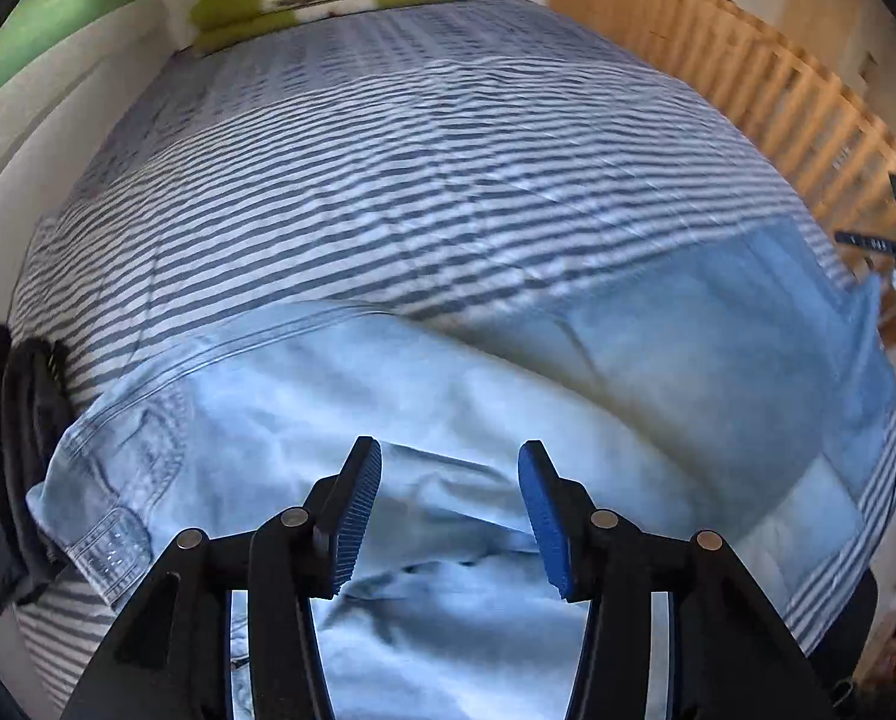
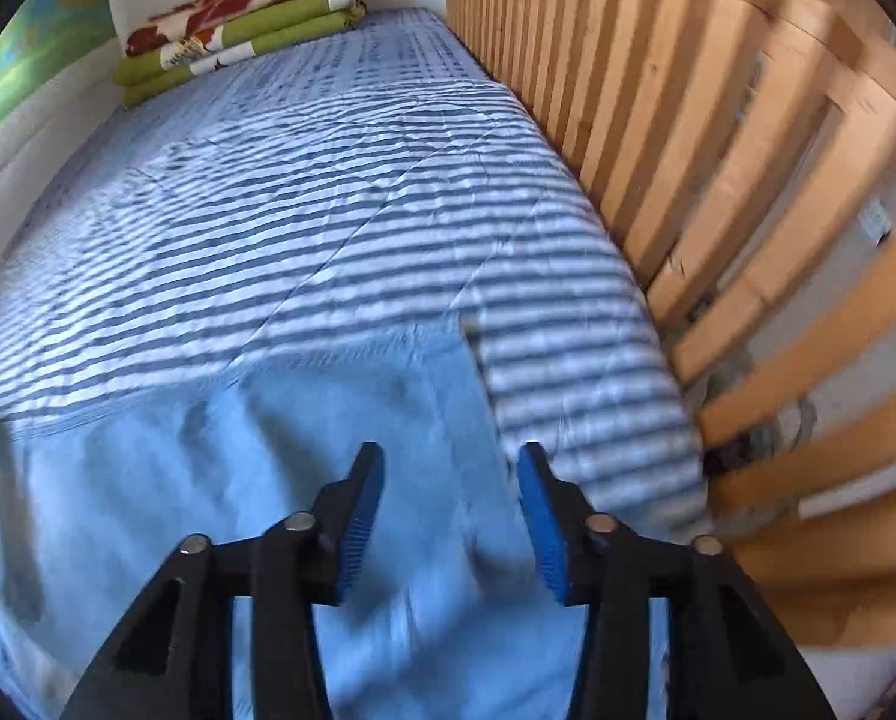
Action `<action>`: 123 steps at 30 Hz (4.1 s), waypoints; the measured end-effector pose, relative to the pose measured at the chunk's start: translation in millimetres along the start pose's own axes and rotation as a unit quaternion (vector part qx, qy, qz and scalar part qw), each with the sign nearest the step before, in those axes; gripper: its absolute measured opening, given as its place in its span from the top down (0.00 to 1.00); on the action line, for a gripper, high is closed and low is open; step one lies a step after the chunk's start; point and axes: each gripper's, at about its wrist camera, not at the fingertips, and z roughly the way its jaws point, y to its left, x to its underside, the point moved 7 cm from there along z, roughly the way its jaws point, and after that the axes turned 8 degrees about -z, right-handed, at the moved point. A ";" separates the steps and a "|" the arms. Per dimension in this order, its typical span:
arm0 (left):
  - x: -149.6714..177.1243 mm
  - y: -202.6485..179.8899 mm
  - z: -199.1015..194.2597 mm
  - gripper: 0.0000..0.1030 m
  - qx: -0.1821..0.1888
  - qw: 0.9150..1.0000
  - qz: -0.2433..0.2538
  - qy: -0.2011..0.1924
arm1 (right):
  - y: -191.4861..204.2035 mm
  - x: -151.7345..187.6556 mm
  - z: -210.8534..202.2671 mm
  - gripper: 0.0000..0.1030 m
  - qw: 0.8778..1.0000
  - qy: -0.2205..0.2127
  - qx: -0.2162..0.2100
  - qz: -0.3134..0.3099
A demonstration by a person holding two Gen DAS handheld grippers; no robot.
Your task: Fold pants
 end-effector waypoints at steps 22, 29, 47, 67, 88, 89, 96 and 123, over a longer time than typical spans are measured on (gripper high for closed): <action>3.5 119.3 33.5 0.50 -0.073 0.992 -0.102 -0.017 | 42.4 -69.6 -4.2 0.92 0.990 -0.101 0.087 -0.046; 7.9 178.2 0.4 0.50 -0.092 0.981 -0.165 -0.050 | 5.0 -146.0 -26.8 0.87 0.957 -0.162 0.241 -0.008; 213.7 260.2 -82.3 0.48 -0.068 0.963 -0.260 -0.024 | 106.2 30.9 -84.2 0.59 0.994 -0.060 0.029 -0.083; 350.7 216.6 -35.5 0.74 -0.018 0.957 -0.288 0.014 | 24.4 298.9 -110.6 0.54 0.980 0.010 -0.076 0.182; 299.9 218.1 -128.2 0.90 0.048 0.941 -0.324 -0.088 | 66.2 269.6 -68.5 0.98 0.943 -0.005 -0.196 0.268; 298.9 218.9 -134.5 0.90 0.050 0.939 -0.327 -0.093 | 61.3 267.9 -77.7 0.98 0.945 -0.021 -0.189 0.266; 293.0 220.7 -149.5 0.90 0.048 0.939 -0.325 -0.105 | 47.3 269.8 -126.2 0.98 0.963 -0.057 -0.146 0.221; 6.9 315.6 -57.2 0.91 -0.051 0.935 -0.338 -0.090 | 157.7 -109.8 -47.7 0.98 0.985 -0.133 0.015 0.108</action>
